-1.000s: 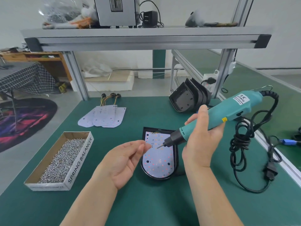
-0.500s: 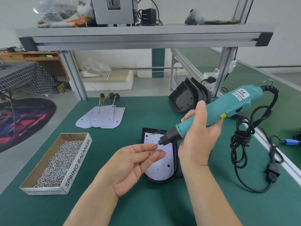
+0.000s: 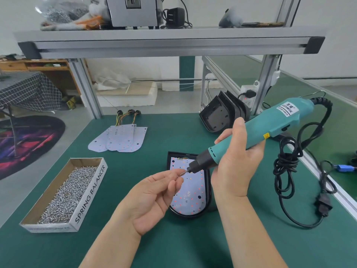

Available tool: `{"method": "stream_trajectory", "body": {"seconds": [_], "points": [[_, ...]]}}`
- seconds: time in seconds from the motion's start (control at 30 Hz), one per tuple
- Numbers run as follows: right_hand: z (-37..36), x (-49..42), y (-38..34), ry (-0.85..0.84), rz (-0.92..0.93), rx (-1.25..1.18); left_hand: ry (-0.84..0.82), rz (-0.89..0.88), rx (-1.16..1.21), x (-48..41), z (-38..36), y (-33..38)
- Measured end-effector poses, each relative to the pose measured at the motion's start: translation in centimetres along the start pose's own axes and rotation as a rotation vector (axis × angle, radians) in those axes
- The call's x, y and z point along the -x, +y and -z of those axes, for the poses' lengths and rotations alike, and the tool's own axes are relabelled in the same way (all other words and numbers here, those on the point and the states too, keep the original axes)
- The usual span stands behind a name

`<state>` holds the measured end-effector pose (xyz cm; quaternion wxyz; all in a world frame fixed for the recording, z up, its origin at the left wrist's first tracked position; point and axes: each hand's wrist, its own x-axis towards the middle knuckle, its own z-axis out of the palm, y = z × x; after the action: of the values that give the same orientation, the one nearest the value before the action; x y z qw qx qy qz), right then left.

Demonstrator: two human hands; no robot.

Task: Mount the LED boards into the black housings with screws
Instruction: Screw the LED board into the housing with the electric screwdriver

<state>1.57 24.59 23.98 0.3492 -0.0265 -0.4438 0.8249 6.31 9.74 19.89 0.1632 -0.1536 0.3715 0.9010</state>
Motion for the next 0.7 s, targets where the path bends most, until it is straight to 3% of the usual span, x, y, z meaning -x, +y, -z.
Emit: {"method": "stream_trajectory", "body": {"seconds": [0.47, 0.7], "points": [[0.02, 0.27, -0.11, 0.001, 0.008, 0.006, -0.011, -0.054, -0.071, 0.20, -0.01, -0.18], [0.02, 0.10, -0.09, -0.006, 0.022, 0.036, -0.045, -0.315, -0.357, 0.35, -0.11, -0.35]]}}
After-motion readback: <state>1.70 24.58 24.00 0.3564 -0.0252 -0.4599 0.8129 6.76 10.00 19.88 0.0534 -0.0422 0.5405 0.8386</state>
